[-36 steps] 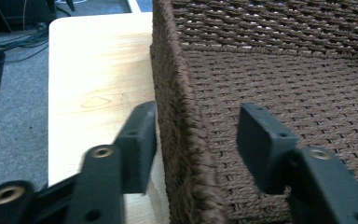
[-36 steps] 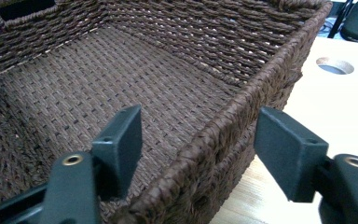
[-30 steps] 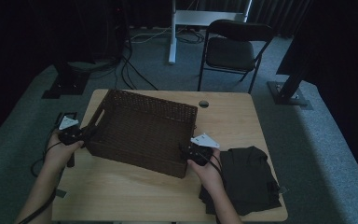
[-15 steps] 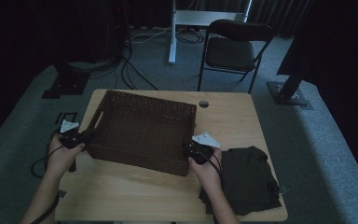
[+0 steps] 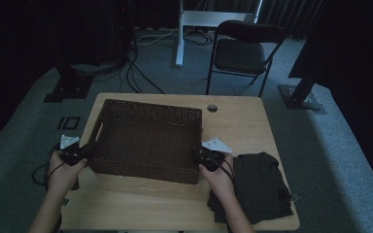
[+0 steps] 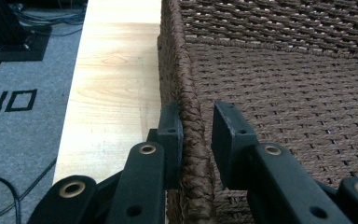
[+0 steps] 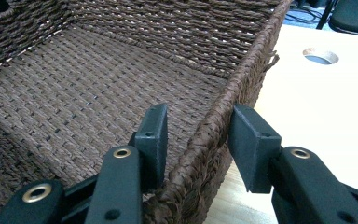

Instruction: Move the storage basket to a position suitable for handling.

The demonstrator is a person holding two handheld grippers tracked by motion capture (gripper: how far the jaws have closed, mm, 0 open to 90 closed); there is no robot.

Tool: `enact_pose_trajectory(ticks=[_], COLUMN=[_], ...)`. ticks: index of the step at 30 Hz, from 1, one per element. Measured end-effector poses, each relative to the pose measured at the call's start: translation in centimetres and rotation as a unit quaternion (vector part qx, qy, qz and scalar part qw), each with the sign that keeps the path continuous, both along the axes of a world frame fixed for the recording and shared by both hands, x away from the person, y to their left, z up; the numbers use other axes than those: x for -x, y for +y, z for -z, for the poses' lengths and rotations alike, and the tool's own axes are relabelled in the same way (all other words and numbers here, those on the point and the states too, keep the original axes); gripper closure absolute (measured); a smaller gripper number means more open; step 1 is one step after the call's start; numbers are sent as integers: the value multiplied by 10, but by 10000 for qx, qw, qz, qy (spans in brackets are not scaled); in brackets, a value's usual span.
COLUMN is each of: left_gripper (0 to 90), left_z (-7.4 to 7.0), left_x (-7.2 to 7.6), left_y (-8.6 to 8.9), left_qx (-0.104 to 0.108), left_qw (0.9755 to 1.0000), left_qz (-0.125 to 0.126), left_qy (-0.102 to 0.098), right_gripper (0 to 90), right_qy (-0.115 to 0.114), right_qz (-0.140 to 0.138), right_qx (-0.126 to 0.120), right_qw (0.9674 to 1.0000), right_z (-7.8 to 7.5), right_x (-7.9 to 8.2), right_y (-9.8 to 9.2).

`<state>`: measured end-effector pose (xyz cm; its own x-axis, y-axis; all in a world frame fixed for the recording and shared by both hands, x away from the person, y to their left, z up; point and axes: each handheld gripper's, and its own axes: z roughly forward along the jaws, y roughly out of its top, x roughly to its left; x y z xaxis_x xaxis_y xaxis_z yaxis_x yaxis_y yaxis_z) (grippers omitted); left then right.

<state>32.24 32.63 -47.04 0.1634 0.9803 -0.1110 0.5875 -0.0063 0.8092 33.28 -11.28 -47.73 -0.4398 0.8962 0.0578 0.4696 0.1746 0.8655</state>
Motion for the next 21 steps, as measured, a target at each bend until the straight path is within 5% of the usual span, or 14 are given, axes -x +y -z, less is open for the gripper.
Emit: enact_pose_trajectory(ticks=[15, 18, 21], left_gripper=[781, 778, 781], left_z=[-1, 0, -1], left_x=[31, 35, 34], left_y=[-1, 1, -2], left_qx=[-122, -12, -190], left_qw=[9999, 10000, 9997], left_qz=[-83, -69, -113], left_qy=[60, 30, 72], right_gripper=[587, 588, 591], right_qy=[-6, -2, 5], right_qz=[-265, -295, -295], right_qx=[39, 66, 83], right_qw=[9996, 9995, 9995], right_z=[0, 0, -1], right_x=[8, 10, 11], right_y=[-4, -3, -3])
